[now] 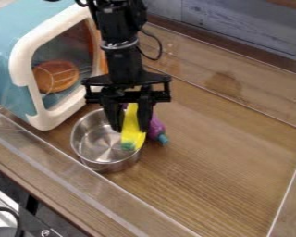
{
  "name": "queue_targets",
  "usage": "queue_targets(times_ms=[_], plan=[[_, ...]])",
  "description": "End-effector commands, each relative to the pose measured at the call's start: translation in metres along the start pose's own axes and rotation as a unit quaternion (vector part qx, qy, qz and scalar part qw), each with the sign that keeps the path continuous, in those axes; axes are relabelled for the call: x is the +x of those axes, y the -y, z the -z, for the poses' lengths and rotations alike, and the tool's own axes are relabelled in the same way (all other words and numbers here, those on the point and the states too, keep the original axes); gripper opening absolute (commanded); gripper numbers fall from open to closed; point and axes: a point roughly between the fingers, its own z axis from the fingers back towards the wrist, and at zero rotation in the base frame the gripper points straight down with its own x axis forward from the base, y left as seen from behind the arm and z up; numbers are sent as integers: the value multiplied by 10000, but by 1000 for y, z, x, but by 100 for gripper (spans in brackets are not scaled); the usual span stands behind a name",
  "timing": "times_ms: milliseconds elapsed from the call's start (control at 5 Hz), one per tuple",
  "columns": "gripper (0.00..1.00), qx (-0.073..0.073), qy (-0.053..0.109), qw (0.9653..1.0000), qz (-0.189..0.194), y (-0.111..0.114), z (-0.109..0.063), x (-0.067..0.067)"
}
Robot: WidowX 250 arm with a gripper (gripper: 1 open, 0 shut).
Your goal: Remove the banana from inside the silver pot and put it on the table
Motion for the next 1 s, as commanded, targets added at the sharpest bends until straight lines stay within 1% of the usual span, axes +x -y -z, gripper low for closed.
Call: queue_targets(times_ms=[0,800], plan=[[0,-126,374,9991,139,10,-18,6],[0,-193,351,9984,400,30,-16,1]])
